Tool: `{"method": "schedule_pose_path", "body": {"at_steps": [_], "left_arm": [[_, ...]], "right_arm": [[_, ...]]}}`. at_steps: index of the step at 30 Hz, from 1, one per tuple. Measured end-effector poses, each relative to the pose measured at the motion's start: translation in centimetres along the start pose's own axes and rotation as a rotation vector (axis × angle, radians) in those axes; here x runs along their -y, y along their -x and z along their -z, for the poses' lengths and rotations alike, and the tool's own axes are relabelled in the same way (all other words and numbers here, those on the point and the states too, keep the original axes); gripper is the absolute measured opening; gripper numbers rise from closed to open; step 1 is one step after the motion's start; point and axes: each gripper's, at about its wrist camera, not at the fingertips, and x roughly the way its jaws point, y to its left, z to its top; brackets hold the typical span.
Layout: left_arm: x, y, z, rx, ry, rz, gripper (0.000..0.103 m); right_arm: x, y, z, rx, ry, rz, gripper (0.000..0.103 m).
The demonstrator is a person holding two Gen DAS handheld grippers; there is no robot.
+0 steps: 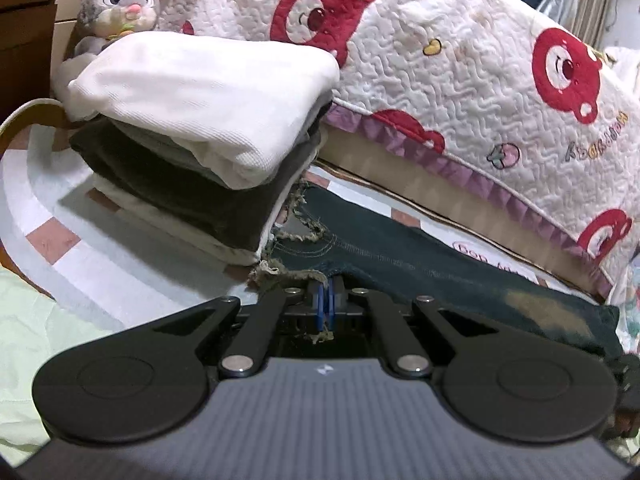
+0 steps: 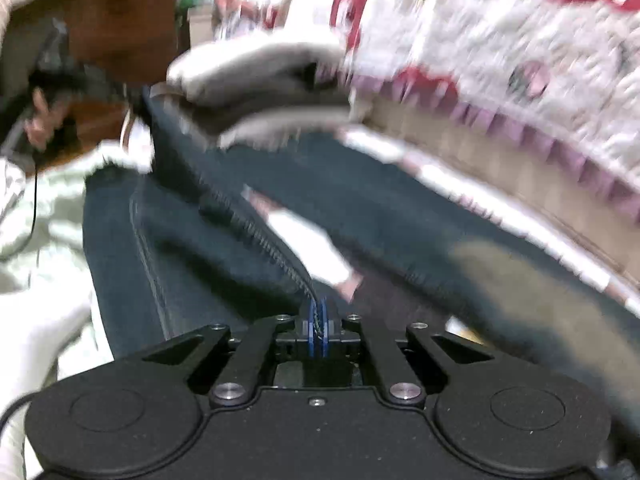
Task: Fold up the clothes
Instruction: 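Pull the frayed hem with the left gripper to straighten the jeans legs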
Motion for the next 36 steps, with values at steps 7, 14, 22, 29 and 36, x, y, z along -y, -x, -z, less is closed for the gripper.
{"method": "schedule_pose_path", "body": {"at_steps": [7,14,22,29,36], "left_arm": [[2.3,0.0,-2.3,0.069,-0.030,0.050,0.002],[3.8,1.3,-2.7,0.089,-0.049,0.032,0.002],[5.1,2.2,-2.3,0.114,-0.037,0.001,0.002],[6.1,2.6,-2.5,0.122,-0.049,-0.044,0.001],[4.9,1.2,-4.1,0.095,-0.035,-0.059,0.001]], "right_arm": [[1.4,0.3,1.1,-0.109,0.030,0.136,0.031],[3.9,1.8,3.1,-0.192,0.133,0.288,0.053],[5.9,-0.3,3.1,-0.127,0.148,0.081,0.055],[6.5,-0.3,3.4,-0.052,0.014,0.007,0.003],[9.2,2.5,3.1,0.093,-0.225,-0.023,0.003]]}}
